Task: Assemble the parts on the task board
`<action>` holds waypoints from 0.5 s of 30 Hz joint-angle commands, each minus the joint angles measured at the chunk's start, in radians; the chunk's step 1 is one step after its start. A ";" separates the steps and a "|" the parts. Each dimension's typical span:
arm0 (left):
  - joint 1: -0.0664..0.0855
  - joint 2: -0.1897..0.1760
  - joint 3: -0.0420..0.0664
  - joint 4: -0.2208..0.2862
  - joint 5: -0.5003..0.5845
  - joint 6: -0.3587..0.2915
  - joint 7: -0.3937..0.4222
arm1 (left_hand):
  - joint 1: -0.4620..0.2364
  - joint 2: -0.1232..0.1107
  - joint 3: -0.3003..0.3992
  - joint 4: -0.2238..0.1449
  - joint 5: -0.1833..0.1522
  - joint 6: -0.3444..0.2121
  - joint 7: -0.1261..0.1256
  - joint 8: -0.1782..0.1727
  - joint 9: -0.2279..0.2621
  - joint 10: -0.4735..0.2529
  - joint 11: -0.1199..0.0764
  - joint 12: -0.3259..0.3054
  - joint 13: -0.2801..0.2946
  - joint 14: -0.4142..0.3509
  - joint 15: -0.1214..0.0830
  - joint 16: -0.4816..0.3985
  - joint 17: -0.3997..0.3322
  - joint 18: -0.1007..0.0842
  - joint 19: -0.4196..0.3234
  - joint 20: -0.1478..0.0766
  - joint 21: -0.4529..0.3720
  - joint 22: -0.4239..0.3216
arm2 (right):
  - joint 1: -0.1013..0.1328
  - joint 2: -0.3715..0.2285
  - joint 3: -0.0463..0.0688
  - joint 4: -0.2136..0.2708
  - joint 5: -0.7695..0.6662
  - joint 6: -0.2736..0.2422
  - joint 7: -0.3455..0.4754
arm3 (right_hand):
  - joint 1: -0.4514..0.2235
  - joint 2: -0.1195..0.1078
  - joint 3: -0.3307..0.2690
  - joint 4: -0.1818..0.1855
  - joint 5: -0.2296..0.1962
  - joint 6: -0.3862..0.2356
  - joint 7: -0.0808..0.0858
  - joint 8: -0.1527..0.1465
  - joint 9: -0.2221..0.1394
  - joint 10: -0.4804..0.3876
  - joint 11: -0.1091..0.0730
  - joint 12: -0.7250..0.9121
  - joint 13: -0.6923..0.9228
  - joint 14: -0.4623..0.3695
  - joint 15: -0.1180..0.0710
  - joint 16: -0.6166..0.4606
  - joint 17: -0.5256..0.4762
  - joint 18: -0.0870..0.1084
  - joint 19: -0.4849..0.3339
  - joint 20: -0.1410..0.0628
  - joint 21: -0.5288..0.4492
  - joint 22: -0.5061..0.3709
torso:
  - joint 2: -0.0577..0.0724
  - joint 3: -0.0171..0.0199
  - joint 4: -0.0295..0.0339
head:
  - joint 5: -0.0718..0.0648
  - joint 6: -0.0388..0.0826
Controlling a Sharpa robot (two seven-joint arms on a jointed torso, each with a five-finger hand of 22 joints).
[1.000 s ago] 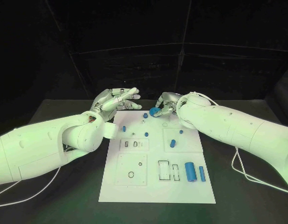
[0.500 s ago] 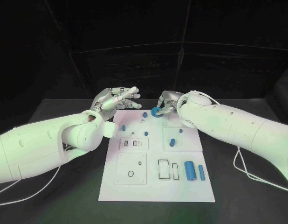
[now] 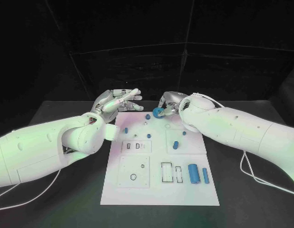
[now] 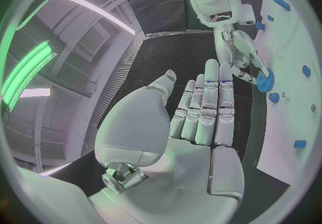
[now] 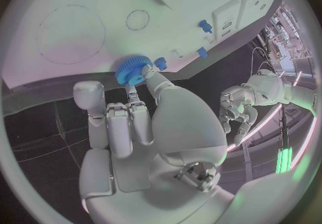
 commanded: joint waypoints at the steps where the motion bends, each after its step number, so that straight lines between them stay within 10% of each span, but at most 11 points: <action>1: 0.001 -0.005 0.000 0.002 -0.003 0.013 0.005 | -0.001 0.009 0.000 -0.004 0.001 0.007 0.000 -0.005 -0.001 0.008 0.000 -0.004 -0.001 -0.001 -0.001 -0.002 0.002 0.013 0.008 0.001 -0.003 -0.001 | 0.003 -0.024 0.000 0.049 -0.060 -0.109 -0.013 | -0.006 0.006 0.008 -0.001 -0.002 0.077 -0.045 0.015 0.003 0.013 -0.006 0.004 0.130 0.096 -0.008 0.005 0.217 -0.018 0.002 -0.009 0.005 0.003 | -0.001 -0.0002 -0.0038 | 0.006 0.001; 15: 0.001 -0.016 0.000 0.003 -0.003 0.009 0.008 | 0.001 0.009 0.001 -0.006 0.001 0.007 0.000 -0.005 -0.001 0.008 0.000 -0.005 -0.001 -0.002 -0.001 -0.003 0.003 0.013 0.008 0.001 -0.004 -0.001 | 0.005 -0.099 0.000 0.233 -0.136 -0.190 -0.039 | -0.011 -0.001 0.022 -0.004 -0.004 0.075 -0.044 0.003 -0.002 0.015 -0.006 0.004 0.131 0.097 -0.009 0.007 0.223 -0.019 0.006 -0.011 0.008 0.007 | -0.001 0.0001 -0.0004 | 0.005 0.010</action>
